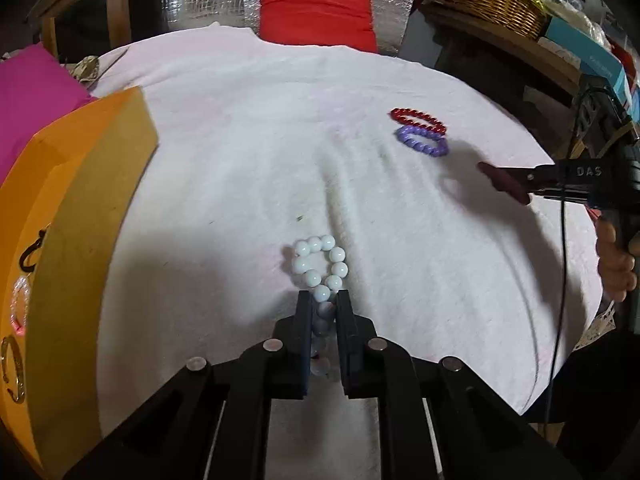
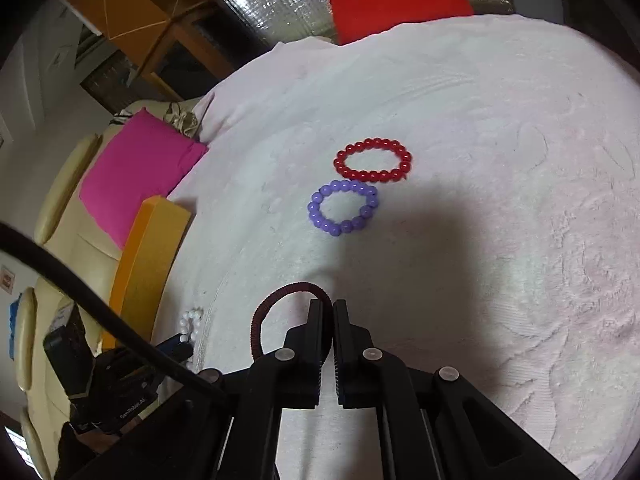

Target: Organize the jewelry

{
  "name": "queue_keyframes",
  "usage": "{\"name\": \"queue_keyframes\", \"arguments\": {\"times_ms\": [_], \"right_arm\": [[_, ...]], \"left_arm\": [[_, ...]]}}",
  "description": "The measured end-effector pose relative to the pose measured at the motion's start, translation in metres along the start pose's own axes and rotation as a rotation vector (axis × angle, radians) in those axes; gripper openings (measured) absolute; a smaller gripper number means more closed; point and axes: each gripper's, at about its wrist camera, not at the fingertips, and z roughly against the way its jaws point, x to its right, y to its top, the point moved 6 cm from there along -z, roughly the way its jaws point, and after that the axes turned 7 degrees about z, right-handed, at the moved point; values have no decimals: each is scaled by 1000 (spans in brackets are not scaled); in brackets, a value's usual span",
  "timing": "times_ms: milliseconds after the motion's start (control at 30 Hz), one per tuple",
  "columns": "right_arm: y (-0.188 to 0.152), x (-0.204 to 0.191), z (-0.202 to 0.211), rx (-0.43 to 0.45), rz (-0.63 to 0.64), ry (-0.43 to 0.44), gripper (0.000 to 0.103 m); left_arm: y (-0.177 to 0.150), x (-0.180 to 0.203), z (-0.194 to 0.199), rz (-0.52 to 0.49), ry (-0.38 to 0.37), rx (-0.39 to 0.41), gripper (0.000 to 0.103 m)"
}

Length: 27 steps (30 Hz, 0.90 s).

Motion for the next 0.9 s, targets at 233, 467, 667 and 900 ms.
{"name": "queue_keyframes", "arguments": {"times_ms": [233,467,667,900], "right_arm": [[2,4,-12,-7,23,-91,5],[3,4,-9,12,11,-77,5],[13,-11,7,111,10,25,5],[17,-30,4,146,38,29,5]], "left_arm": [[14,-7,10,76,1,64,10],[25,-10,28,105,-26,153,9],[33,-4,39,104,-46,203,9],[38,4,55,77,-6,276,10]]}}
